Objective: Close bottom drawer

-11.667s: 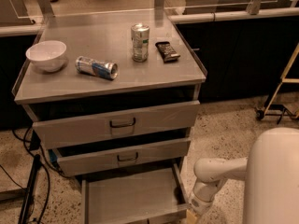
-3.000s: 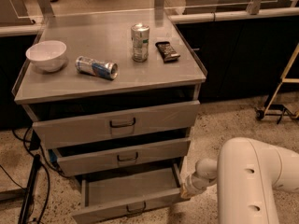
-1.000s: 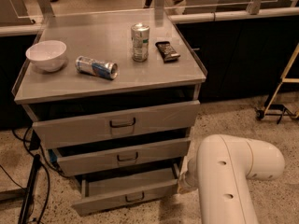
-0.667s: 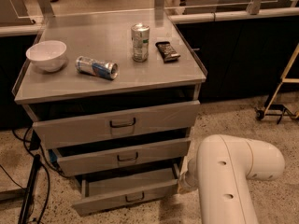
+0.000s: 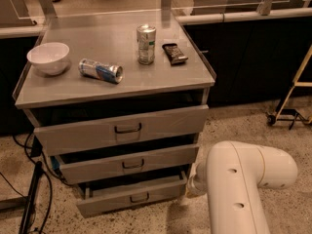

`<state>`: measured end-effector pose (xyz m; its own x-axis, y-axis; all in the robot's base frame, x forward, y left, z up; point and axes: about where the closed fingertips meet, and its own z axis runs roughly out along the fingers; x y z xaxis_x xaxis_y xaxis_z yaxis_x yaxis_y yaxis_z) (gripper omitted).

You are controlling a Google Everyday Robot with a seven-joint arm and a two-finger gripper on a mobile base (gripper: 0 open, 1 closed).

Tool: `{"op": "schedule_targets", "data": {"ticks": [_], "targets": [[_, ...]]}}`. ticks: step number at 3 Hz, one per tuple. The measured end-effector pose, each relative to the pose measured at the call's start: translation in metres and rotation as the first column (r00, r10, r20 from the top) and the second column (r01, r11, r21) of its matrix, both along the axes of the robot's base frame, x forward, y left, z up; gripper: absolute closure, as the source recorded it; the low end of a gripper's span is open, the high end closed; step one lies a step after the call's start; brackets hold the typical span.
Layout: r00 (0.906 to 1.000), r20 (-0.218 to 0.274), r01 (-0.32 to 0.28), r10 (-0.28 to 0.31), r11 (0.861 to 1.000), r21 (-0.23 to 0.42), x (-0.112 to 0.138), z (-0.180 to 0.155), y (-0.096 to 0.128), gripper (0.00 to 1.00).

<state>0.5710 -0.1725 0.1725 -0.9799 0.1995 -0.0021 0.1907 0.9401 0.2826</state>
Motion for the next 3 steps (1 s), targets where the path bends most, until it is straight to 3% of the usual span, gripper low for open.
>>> {"op": "schedule_targets", "data": {"ticks": [1,3], "targets": [[0.9956,0.043,0.083,-0.083,0.996,0.014,0.0392,0.012,-0.0068,1.0],[0.993,0.052,0.105,-0.106,0.994,0.015,0.0483,0.0118,-0.0039,1.0]]}}
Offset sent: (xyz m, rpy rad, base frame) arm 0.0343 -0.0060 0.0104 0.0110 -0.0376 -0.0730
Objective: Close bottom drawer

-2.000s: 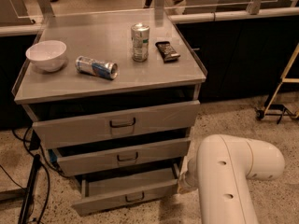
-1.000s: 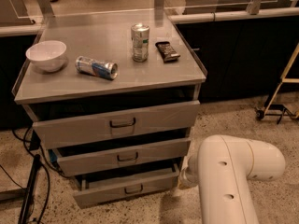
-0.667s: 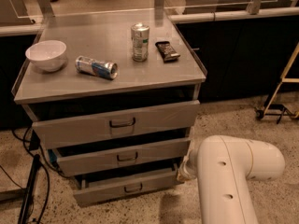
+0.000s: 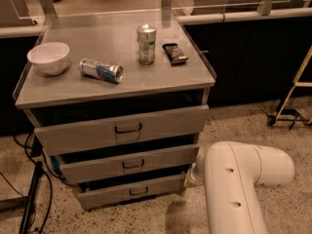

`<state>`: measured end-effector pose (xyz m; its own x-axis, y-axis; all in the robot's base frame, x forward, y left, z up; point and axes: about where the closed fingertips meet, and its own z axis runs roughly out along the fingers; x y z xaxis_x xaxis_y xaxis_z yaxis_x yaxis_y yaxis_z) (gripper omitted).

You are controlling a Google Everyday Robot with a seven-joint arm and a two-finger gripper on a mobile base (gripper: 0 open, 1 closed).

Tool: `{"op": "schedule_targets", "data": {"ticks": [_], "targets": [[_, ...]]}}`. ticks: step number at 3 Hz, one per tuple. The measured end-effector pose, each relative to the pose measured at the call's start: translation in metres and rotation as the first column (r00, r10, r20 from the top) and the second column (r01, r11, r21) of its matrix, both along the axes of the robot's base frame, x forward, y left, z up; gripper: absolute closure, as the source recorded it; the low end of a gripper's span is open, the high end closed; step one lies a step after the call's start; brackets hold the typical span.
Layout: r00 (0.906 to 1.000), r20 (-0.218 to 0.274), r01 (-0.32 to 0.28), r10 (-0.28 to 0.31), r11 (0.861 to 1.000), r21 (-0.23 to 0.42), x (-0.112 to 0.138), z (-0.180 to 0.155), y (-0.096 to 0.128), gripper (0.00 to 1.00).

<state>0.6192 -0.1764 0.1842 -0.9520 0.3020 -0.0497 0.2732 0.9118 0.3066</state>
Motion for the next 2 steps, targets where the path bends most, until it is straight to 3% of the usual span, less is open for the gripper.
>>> {"op": "schedule_targets", "data": {"ticks": [2], "targets": [[0.9985,0.035,0.042,-0.042,0.999,-0.003,0.0119,0.0031,-0.0023,1.0]]}}
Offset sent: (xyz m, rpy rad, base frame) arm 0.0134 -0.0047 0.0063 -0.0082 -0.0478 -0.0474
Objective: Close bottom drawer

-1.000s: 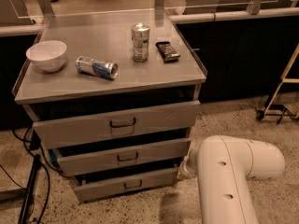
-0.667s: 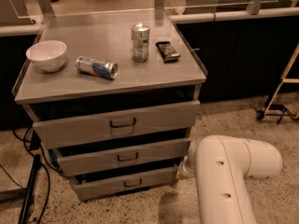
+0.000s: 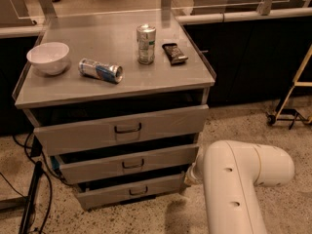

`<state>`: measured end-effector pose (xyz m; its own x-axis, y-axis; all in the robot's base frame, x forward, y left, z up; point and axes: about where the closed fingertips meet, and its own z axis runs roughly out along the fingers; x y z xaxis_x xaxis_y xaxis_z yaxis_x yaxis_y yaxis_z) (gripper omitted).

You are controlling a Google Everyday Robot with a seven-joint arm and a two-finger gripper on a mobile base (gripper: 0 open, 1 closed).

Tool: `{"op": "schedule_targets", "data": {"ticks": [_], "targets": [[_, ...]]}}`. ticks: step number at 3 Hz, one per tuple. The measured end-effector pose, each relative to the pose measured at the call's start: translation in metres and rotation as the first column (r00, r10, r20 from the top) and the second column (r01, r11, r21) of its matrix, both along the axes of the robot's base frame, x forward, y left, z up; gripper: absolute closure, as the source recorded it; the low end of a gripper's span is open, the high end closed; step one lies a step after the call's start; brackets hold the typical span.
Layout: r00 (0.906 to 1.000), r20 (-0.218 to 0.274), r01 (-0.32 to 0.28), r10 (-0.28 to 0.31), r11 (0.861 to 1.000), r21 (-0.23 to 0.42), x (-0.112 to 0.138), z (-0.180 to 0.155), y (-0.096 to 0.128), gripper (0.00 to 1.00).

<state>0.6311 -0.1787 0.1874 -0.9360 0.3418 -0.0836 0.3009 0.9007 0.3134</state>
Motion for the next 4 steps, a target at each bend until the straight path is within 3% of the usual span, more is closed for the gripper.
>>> {"op": "schedule_targets", "data": {"ticks": [1,2,3,4], "targets": [[0.9989,0.029,0.038,-0.038,0.999,-0.002,0.012,0.004,-0.004,1.0],[0.992,0.071,0.105,-0.104,0.994,-0.004,0.034,0.012,-0.007,1.0],[0.992,0.071,0.105,-0.104,0.995,-0.004,0.034,0.012,-0.007,1.0],[0.9969,0.015,0.078,-0.078,0.997,0.01,0.017,0.012,-0.017,1.0]]}}
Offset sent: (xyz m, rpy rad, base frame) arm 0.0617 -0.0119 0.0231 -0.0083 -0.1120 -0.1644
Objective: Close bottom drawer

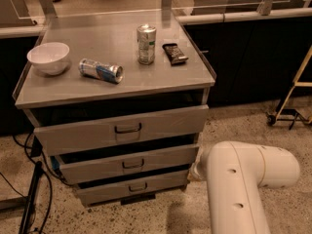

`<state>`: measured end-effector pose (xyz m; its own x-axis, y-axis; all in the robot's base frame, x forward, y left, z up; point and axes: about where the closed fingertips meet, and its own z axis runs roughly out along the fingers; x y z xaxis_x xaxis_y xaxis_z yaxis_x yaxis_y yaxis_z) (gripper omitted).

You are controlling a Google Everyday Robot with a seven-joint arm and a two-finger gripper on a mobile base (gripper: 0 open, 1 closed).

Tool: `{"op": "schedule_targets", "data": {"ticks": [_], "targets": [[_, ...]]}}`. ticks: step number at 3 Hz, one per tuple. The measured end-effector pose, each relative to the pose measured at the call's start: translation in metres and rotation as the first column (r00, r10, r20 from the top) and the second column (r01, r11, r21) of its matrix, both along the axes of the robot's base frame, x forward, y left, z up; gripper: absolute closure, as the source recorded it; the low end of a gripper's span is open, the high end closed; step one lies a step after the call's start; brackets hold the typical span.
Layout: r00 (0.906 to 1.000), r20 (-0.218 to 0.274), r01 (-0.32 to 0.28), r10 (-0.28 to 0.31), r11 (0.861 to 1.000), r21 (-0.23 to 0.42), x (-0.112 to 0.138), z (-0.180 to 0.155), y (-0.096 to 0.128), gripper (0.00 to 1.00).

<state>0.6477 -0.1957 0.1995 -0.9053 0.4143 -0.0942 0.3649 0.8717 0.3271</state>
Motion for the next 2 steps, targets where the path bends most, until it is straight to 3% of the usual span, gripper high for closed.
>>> {"op": "schedule_targets", "data": {"ticks": [1,2], "targets": [[0.9924,-0.119,-0.031,0.032,0.999,0.017,-0.044,0.005,-0.039,1.0],[0.982,-0.181,-0.049,0.054,0.998,0.03,-0.064,0.004,-0.042,0.86]]}}
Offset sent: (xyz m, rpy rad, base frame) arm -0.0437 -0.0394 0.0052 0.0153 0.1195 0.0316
